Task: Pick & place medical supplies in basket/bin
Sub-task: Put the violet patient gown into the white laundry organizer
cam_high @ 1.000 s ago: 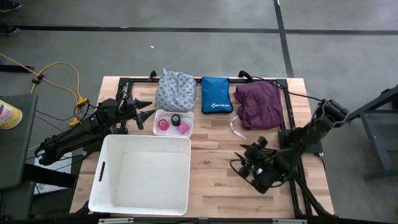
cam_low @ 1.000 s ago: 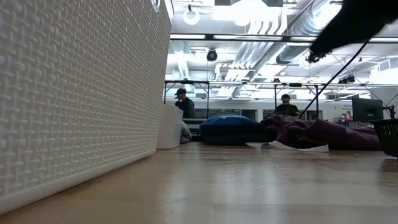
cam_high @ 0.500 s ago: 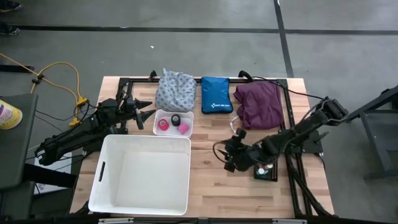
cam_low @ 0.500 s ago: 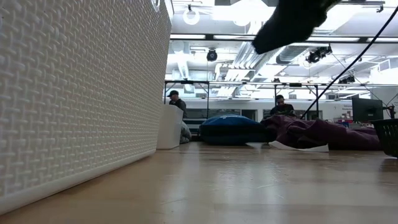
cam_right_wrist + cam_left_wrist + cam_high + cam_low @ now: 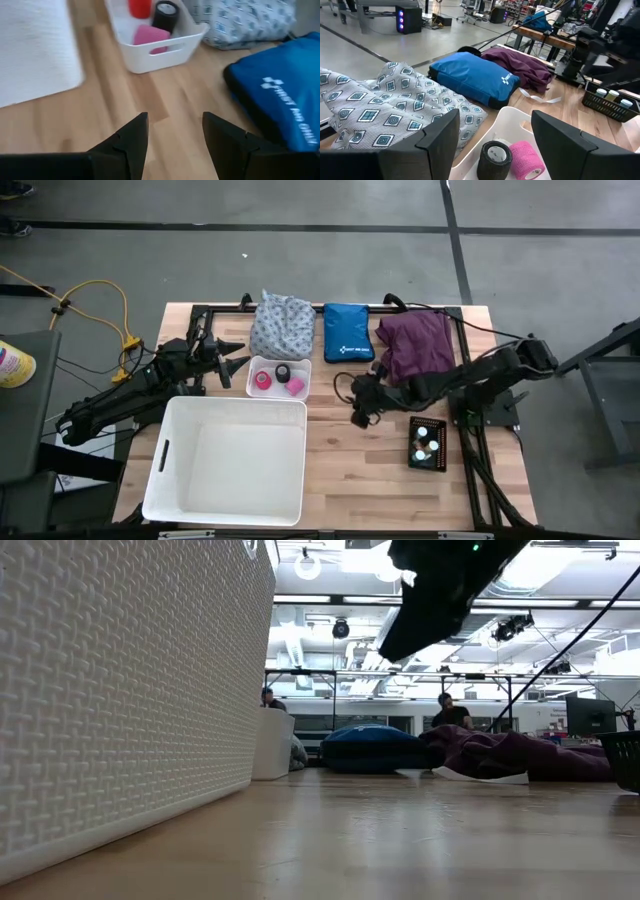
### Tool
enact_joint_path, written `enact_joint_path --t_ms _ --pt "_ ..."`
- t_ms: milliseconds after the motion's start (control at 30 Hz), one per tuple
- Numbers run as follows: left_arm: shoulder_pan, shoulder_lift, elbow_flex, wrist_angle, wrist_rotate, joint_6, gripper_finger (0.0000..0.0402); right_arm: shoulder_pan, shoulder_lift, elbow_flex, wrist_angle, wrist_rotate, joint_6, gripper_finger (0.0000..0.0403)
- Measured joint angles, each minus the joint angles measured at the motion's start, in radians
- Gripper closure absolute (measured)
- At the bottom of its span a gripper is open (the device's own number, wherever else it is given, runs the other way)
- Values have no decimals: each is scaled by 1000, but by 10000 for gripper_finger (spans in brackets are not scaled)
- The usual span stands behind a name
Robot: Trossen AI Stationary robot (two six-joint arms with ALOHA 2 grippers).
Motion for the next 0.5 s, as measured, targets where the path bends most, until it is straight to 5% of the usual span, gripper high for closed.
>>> enact_joint_path --t_ms 500 --pt "0 0 0 0 0 0 161 -186 -3 0 -182 0 77 228"
